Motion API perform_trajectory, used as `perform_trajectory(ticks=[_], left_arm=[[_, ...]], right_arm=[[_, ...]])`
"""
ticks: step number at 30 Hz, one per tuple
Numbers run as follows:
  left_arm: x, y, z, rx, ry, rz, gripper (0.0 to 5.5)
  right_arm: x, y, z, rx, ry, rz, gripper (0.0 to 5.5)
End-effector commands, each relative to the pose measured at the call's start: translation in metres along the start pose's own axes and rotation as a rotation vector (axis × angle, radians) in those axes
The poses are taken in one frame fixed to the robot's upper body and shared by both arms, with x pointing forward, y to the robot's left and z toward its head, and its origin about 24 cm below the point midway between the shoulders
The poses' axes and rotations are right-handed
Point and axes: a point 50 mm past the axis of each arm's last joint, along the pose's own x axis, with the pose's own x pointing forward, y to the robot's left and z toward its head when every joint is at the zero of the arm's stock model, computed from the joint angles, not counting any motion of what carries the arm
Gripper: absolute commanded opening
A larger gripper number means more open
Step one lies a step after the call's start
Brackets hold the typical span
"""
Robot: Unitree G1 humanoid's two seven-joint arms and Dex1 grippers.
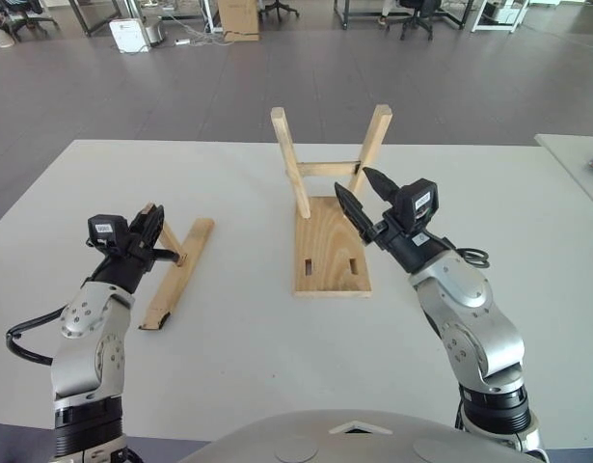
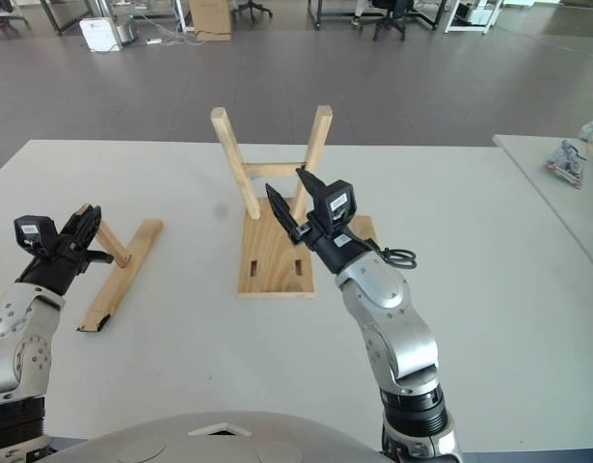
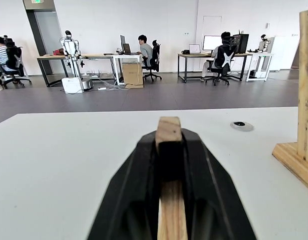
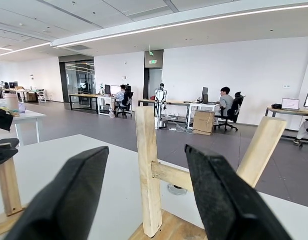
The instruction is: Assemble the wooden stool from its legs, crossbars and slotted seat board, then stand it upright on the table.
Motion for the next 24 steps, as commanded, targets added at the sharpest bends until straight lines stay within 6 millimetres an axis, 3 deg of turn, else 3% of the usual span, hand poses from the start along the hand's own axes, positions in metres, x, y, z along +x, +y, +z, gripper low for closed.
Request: perform_trajectory(ticks=[1, 10, 17, 24], left_arm=[[0.007, 0.003, -0.004, 0.024, 0.028, 0.0, 0.4], [0.002, 0.004, -0.021, 0.033, 0.078, -0.041, 0.4], [-0.029, -0.005, -0.057, 0.011, 0.114, -0.018, 0.4], [-0.028, 0.001, -0.059, -0.043, 0.114, -0.058, 0.4]], right_arm=[[-0.001, 0.001, 0.002, 0.003, -0.001, -0.009, 2.83], [0.0, 0.002, 0.003, 0.004, -0.006, 0.001, 2.83], [-0.001, 0.003, 0.003, 0.011, -0.012, -0.002, 2.83], [0.001, 0.003, 0.005, 0.009, -0.023, -0.004, 2.83]])
